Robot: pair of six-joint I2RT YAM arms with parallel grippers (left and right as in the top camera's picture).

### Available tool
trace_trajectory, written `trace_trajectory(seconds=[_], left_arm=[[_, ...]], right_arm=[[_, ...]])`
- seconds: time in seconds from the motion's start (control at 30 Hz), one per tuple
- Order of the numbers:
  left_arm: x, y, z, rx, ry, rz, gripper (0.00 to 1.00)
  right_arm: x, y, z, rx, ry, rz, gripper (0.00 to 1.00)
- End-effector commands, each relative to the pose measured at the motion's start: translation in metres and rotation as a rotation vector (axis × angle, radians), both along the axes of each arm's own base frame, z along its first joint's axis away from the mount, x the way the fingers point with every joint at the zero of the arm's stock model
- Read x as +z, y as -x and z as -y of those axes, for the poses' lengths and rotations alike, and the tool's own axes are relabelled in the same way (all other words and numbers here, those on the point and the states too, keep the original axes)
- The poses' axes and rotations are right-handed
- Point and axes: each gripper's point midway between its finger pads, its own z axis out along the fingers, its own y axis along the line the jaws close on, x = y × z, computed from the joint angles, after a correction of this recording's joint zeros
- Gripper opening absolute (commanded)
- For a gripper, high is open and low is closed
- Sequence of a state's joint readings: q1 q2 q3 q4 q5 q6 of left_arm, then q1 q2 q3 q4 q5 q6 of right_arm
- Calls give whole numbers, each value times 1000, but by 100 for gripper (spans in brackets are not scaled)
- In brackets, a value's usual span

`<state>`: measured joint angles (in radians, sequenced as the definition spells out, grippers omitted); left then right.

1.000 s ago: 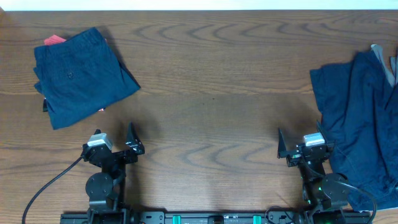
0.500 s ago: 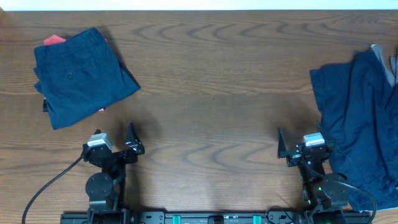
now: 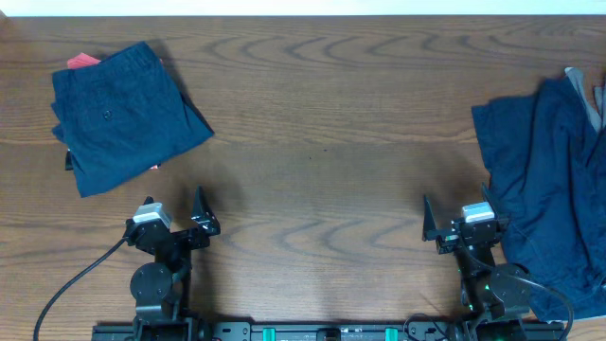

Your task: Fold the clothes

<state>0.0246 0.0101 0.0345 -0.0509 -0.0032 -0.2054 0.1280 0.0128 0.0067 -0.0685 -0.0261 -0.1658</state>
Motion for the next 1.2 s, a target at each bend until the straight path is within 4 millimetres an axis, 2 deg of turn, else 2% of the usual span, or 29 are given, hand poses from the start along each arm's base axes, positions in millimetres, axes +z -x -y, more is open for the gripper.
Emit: trace_trajectory(seconds=[0.0, 0.87, 1.0, 1.17], left_arm=[[-17, 0, -1, 5, -12, -38, 98], [-18, 0, -1, 5, -6, -43, 98], [-17, 0, 4, -16, 89, -36, 98], [-10, 1, 13, -64, 102, -72, 98]], right_arm=[[-1, 0, -1, 3, 8, 0, 99], [-1, 0, -1, 0, -23, -5, 99], [1, 0, 2, -20, -60, -9, 99], [3, 0, 7, -47, -57, -38, 99]])
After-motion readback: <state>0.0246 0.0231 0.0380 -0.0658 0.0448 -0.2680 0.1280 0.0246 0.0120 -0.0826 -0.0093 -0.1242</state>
